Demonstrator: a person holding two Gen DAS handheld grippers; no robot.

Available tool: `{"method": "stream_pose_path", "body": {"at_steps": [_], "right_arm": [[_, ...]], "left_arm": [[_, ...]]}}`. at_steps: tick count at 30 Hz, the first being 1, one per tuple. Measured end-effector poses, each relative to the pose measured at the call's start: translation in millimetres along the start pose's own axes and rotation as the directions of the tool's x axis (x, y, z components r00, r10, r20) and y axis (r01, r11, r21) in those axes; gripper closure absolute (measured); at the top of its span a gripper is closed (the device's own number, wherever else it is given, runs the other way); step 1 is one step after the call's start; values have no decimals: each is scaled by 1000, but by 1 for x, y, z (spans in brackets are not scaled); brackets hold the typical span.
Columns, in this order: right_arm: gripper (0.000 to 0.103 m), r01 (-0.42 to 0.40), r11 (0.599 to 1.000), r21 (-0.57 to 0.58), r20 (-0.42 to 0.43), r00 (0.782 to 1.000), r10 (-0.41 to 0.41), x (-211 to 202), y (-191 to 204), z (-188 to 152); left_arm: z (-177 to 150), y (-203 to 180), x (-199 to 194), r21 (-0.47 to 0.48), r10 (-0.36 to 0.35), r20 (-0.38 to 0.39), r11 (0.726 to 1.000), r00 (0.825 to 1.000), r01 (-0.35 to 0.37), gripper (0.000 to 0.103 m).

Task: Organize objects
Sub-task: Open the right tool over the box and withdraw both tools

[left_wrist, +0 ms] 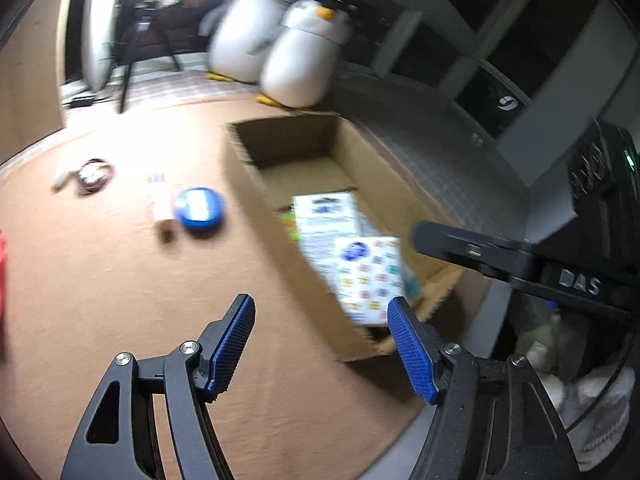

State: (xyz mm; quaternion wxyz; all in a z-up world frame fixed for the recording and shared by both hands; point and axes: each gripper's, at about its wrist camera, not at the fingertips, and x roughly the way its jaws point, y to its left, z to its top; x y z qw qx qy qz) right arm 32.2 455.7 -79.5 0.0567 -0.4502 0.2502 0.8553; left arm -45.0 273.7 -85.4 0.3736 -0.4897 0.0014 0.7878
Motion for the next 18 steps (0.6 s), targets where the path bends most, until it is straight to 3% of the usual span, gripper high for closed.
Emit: {"method": "stream_pose_path", "body": {"at_steps": [9,13,18], "right_arm": [[45,-39,997,-72,-14,999,39,0,40,-7],[45,-56,994,-96,-39,998,52,4,52,-15],[45,-66,991,-116,-74,996,58,10,61,-24]], "left_arm": [[31,92,-36,-165,178,66,972,982,-165,31],[57,147,-47,-306,269,104,925,958,-227,31],[85,192,-37,-364,333,85,888,939,-282,31]]}}
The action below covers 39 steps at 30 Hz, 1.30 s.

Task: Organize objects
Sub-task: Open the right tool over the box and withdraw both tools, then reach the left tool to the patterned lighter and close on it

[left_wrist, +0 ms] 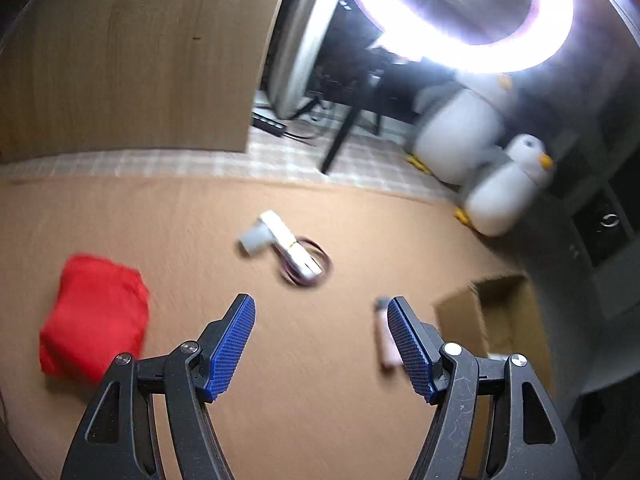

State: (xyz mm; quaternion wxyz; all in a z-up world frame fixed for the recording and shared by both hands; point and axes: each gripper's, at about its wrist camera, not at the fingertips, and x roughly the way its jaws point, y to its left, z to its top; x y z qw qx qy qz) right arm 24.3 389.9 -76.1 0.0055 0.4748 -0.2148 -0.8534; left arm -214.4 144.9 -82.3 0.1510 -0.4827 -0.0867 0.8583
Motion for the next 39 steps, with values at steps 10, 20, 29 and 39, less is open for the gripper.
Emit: {"method": "stream_pose_path", "body": {"at_steps": [10,20,29,39], "right_arm": [[45,-12,1000,-8,-61,998,11,15,2,-9],[45,1,1000,17,-98,995,1,23,-13,-11],[45,2,1000,23,-114,993,1,30,-17,-5],[45,-29,999,-24,-126,992,26,39,3,2]], "left_arm": [[58,3,82,46,127,-67,991,990,-124,31],[71,12,149,35,220,-129,975,967,-218,32],[72,14,163,95,250,-148,967,957,-238,60],[37,6,137,186,203,-129,966,971,-178,70]]}}
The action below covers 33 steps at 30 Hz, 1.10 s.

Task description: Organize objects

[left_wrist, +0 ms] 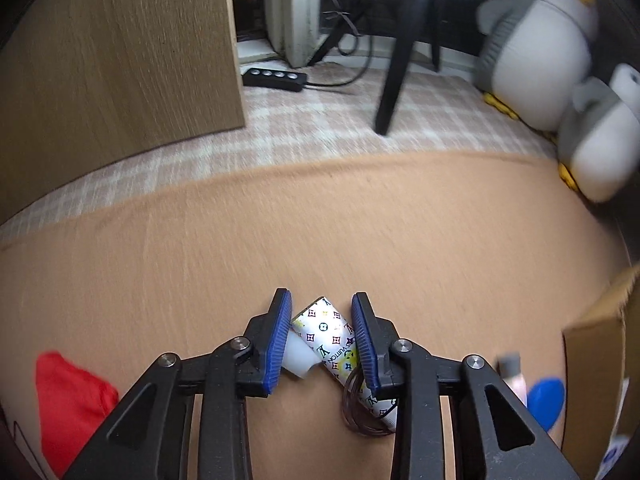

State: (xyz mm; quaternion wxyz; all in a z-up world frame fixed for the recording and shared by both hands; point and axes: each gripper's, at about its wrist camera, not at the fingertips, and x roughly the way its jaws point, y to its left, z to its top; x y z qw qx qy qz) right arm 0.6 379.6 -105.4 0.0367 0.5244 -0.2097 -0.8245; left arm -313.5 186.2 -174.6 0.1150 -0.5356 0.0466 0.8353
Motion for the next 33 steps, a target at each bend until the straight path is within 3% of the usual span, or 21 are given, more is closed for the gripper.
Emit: {"method": "stream_pose_path", "body": {"at_steps": [3,4,5,14,19,21,26,33], "right_arm": [[45,-8,1000,-7,-1,1000,8,2,4,2],[45,-11,1000,-8,-1,1000,11,3,5,2],[45,-14,1000,-10,-1,1000,14,4,7,3],[45,-38,999,-37,-5,999,38,13,22,2],[45,-45,998,-51,-25,999,44,22,31,-2],[45,-45,997,-67,-30,999,43,26,35,-4],[45,-52,996,-66,-46,998,49,35,39,-6],[45,-53,996,-76,-61,997,48,41,47,-11]], "left_arm": [[-23,-6,-12,37,-3,23,999,1000,2,75],[-31,-8,-16,46,-34,13,998,999,34,75],[-42,-9,-19,42,-68,-14,997,998,68,75],[-124,-16,-58,81,-120,4,990,993,119,76],[-149,-7,-79,25,-222,-52,974,974,224,73],[-155,2,-91,4,-243,-19,970,970,243,69],[-177,27,-117,-16,-246,28,969,969,247,69],[-181,33,-100,-16,-264,2,964,965,264,69]]}}
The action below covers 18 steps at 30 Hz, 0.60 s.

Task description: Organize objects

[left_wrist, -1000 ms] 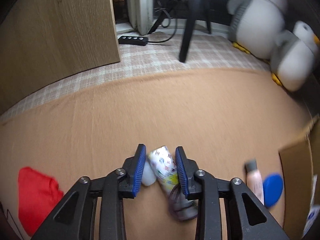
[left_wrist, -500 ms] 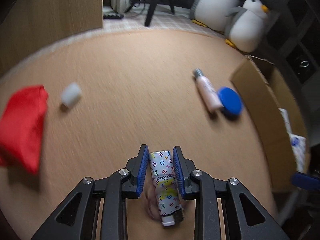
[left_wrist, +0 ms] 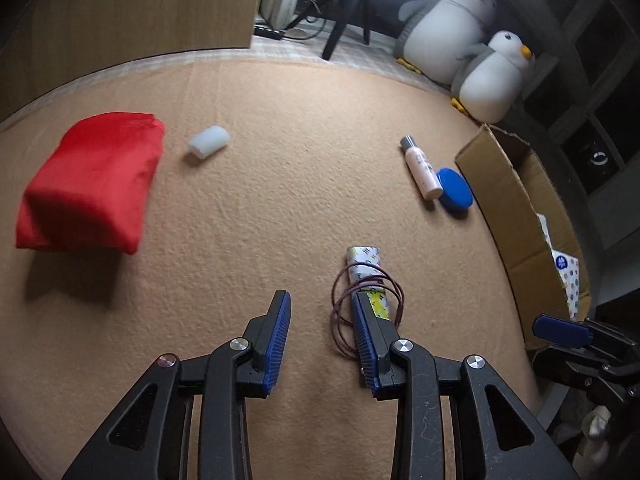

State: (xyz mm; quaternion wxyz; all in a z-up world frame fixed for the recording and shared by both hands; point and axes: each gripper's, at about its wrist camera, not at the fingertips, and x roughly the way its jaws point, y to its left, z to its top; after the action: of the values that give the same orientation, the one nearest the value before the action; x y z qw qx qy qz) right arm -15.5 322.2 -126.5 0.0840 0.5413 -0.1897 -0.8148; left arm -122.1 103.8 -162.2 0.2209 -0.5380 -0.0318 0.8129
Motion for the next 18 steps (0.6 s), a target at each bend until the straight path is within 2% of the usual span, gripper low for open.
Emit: {"method": "stream_pose_path", "body": {"at_steps": [5,7,8,11,15,18], "right_arm": [[45,4,1000,1,2,1000,-4,-2,2,-2],[45,8,1000,6,3,1000,-8,-3,1,-3],[45,9,1000,10,5,1000,-9,-3,0,-4],[45,13,1000,22,10,1000,-13,-5,-4,-5],[45,13,999,32,10,1000,-14,-5,-6,-4],[45,12,999,33,7,1000,-12,-2,-6,-2]], "left_arm": [[-3,-12,9,21,-45,-23,999,999,45,69],[-5,-17,12,30,-60,-29,998,998,61,78],[-5,-20,15,34,-60,-31,998,998,61,86],[-9,-28,13,47,-70,-21,996,997,71,99],[-17,-44,9,90,-76,-22,993,997,77,101],[-25,-51,7,100,-108,-41,989,993,111,102]]}}
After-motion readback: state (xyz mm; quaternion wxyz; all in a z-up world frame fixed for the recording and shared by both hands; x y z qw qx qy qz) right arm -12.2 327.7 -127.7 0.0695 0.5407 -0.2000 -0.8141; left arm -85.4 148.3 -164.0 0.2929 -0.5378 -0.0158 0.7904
